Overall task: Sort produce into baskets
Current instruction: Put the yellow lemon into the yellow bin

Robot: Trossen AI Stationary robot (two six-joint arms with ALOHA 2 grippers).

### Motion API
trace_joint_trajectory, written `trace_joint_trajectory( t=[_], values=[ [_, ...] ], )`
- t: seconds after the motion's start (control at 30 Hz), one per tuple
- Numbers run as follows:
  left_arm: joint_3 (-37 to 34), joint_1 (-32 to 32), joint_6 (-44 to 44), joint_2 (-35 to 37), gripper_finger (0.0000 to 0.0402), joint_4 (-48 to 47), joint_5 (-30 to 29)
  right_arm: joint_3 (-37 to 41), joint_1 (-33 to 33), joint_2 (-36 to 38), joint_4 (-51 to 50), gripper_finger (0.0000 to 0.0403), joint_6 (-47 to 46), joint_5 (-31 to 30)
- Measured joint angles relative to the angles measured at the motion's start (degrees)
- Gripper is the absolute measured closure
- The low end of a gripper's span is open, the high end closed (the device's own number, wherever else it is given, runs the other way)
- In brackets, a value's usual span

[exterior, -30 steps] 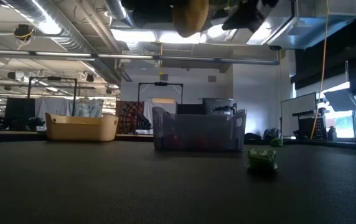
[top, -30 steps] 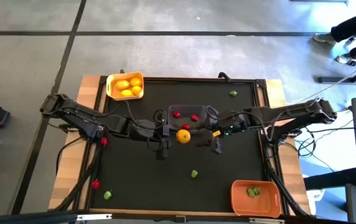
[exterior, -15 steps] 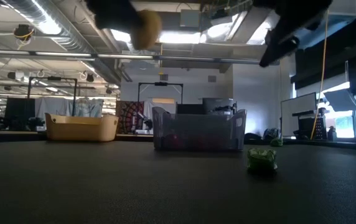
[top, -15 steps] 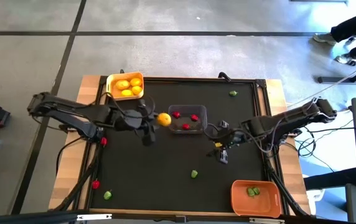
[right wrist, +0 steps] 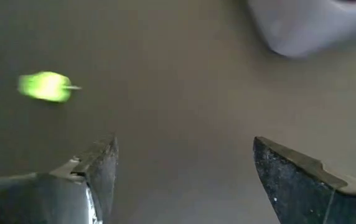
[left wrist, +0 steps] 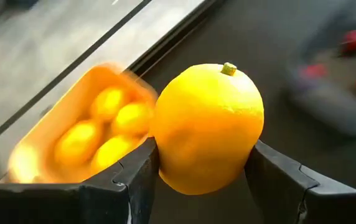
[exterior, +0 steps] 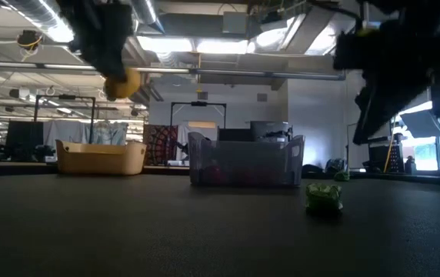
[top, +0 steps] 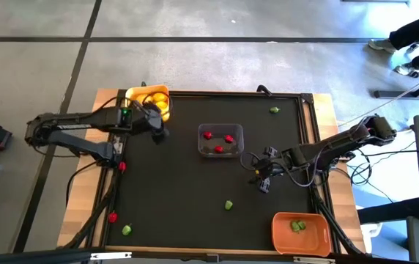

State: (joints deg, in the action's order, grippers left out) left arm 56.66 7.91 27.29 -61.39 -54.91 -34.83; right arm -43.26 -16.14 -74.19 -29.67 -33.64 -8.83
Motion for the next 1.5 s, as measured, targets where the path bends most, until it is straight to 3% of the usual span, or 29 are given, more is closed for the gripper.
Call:
trace_joint_trajectory(
  t=[0.23,0.43,0.67,1.1,1.27,1.5],
  values=[
    [-0.04,11.68,2.32,-0.91,0.0194,-4.40,-0.16,5.01,0.04,0.00,0.04,0.0095,-4.16,-5.29],
    [-0.04,21.41,2.52,-2.42,0.0194,-4.74,0.28,8.58,0.04,0.00,2.48,0.0095,-7.29,-5.73],
    [-0.04,28.86,0.95,-8.84,0.0194,-4.72,0.49,11.78,0.04,0.00,9.70,0.0095,-8.10,-5.76],
    [-0.04,35.60,-0.70,-21.35,0.0194,-4.68,0.46,13.02,0.04,0.00,12.47,0.0095,-8.08,-7.36],
    [-0.04,36.45,-2.60,-24.02,0.0191,-4.72,-2.56,13.02,0.04,0.00,12.49,0.0095,-7.96,-8.14],
    [-0.04,37.61,-4.96,-26.24,0.0125,-4.53,-3.24,13.02,0.02,0.00,12.50,0.0095,-7.88,-8.17]
  ],
)
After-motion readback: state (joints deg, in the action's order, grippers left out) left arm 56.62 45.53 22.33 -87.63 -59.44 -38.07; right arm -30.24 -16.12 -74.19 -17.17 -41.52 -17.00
